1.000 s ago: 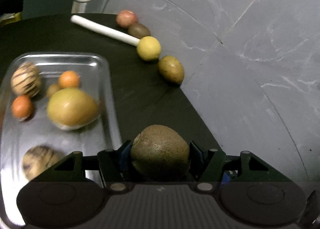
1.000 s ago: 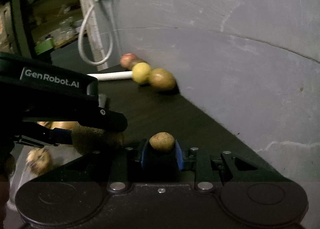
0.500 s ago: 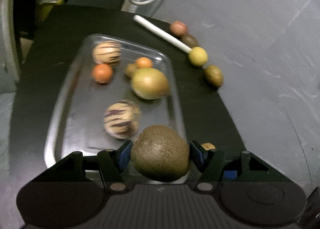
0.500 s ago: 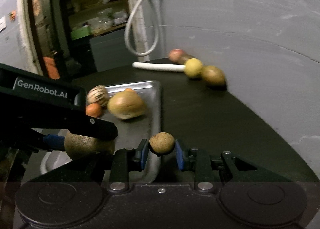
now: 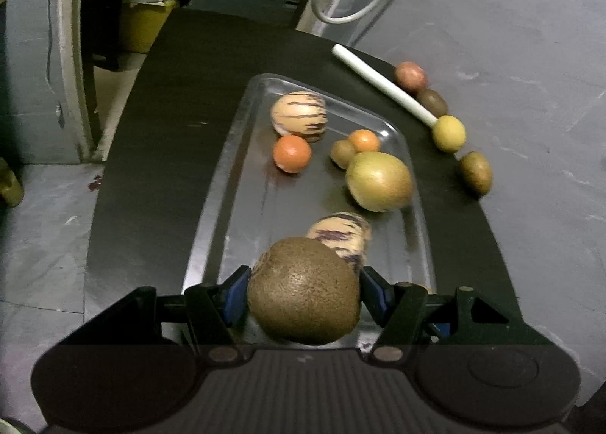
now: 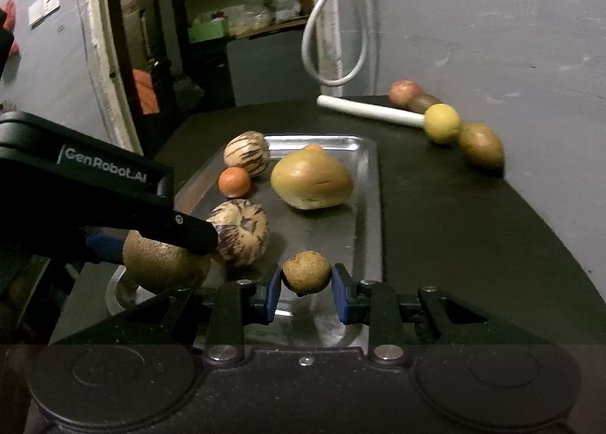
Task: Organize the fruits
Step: 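Lower the kiwi into the tray with the left tool while the right tool releases the small fruit there, then withdraw both open tools from the tray toward the fruit row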
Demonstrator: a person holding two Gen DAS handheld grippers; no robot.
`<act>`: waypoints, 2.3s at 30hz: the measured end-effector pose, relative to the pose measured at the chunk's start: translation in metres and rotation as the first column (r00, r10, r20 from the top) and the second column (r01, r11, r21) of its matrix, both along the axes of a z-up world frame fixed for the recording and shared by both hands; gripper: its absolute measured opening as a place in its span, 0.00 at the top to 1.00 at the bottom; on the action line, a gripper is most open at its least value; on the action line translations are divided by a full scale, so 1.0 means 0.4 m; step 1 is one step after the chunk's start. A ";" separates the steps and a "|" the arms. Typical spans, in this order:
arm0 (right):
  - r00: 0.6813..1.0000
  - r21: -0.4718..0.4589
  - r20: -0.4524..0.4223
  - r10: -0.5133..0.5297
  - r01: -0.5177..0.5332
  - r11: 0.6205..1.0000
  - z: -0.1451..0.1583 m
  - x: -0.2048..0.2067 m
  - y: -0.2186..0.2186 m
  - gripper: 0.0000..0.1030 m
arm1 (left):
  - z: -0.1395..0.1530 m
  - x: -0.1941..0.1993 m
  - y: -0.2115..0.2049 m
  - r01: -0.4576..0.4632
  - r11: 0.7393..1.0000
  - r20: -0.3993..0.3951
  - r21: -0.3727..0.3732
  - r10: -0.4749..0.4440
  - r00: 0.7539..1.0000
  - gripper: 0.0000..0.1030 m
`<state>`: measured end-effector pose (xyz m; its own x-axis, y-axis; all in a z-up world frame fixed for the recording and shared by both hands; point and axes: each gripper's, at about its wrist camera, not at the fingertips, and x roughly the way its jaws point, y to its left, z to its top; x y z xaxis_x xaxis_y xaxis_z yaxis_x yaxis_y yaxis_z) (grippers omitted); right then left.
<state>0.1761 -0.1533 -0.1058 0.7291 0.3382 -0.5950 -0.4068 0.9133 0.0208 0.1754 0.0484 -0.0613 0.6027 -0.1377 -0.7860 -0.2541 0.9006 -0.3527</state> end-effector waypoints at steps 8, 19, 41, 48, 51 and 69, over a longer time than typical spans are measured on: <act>0.998 -0.029 -0.023 0.054 -0.055 0.998 -0.021 0.022 0.026 0.70 | -0.021 0.013 0.018 -0.035 0.999 0.001 -0.001 0.035 0.999 0.36; 0.998 -0.055 -0.041 0.056 -0.058 0.997 -0.030 0.027 0.037 0.69 | -0.023 0.009 0.015 -0.022 1.000 0.000 0.009 0.022 1.000 0.37; 0.999 -0.050 0.046 -0.027 0.029 0.998 0.072 -0.115 -0.038 0.05 | 0.066 -0.150 0.000 0.040 0.997 0.091 0.065 -0.046 0.995 0.02; 0.995 -0.060 0.054 -0.079 0.082 0.995 0.099 -0.189 -0.066 0.01 | 0.068 -0.240 0.007 0.062 0.993 0.080 0.098 -0.070 0.994 0.01; 0.993 -0.071 0.062 -0.102 0.106 0.992 0.109 -0.215 -0.077 0.01 | 0.066 -0.268 0.004 0.080 0.991 0.070 0.109 -0.088 0.994 0.01; 0.945 -0.083 0.079 -0.319 0.325 0.942 0.141 -0.215 -0.177 0.01 | 0.071 -0.292 -0.019 0.182 0.969 0.026 0.167 -0.188 0.982 0.01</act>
<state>0.0902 -0.2240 -0.0495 0.8272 0.0243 -0.5613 -0.0885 0.9922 -0.0875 0.0586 0.0410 -0.0327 0.6112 -0.1215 -0.7821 -0.0660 0.9769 -0.2034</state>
